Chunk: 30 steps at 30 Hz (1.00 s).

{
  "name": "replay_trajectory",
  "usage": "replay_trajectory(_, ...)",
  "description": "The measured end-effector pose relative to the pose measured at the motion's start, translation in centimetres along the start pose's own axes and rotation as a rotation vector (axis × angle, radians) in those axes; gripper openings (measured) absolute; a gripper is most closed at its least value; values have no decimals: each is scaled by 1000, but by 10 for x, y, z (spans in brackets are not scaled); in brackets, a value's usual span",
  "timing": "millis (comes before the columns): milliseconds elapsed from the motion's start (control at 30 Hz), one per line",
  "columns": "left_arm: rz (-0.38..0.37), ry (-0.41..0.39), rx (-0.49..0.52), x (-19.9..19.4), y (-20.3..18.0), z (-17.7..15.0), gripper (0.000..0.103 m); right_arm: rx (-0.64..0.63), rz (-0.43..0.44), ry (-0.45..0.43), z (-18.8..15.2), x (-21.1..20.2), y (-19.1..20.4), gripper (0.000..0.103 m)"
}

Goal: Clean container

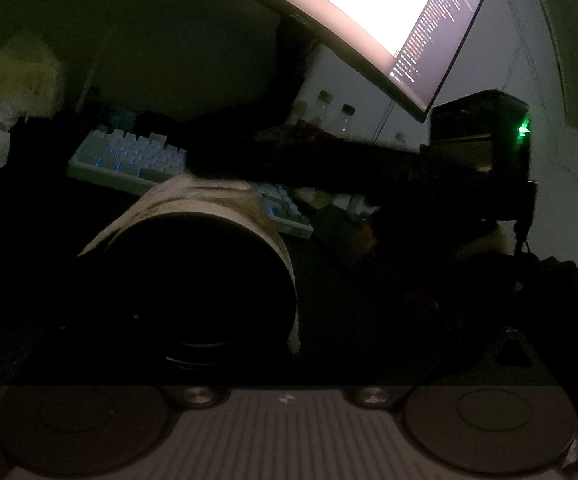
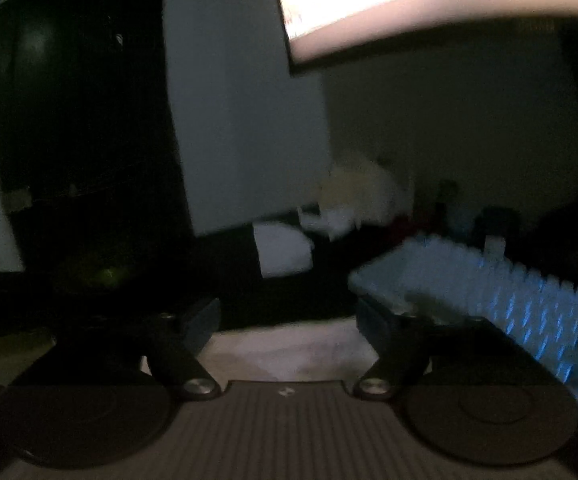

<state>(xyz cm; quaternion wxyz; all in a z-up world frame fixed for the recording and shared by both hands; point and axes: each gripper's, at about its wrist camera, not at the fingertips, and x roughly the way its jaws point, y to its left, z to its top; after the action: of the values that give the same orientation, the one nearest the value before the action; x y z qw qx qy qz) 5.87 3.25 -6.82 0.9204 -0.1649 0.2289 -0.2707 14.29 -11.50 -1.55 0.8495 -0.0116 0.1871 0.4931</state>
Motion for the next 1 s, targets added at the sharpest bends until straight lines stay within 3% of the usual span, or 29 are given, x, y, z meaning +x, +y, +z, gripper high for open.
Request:
replay_trajectory(167, -19, 3, 1, -1, 13, 4, 103, -29, 9, -37, -9, 2, 2, 85)
replay_trajectory(433, -24, 2, 5, -3, 18, 5, 103, 57, 37, -94, -3, -5, -7, 85)
replay_trajectory(500, -22, 1, 7, -3, 18, 4, 103, -6, -3, -146, 1, -11, -1, 92)
replay_trajectory(567, -20, -2, 1, -3, 19, 4, 103, -51, -20, -125, 4, -8, 3, 95)
replay_trajectory(733, -13, -3, 9, -2, 16, 3, 103, -14, 7, -57, 0, 2, -2, 96)
replay_trajectory(833, -12, -3, 14, -2, 15, 3, 103, 15, 5, -55, -4, 5, -6, 103)
replay_trajectory(1000, -10, -4, 20, -1, 12, 1, 103, 17, -7, -61, -9, 8, -8, 103)
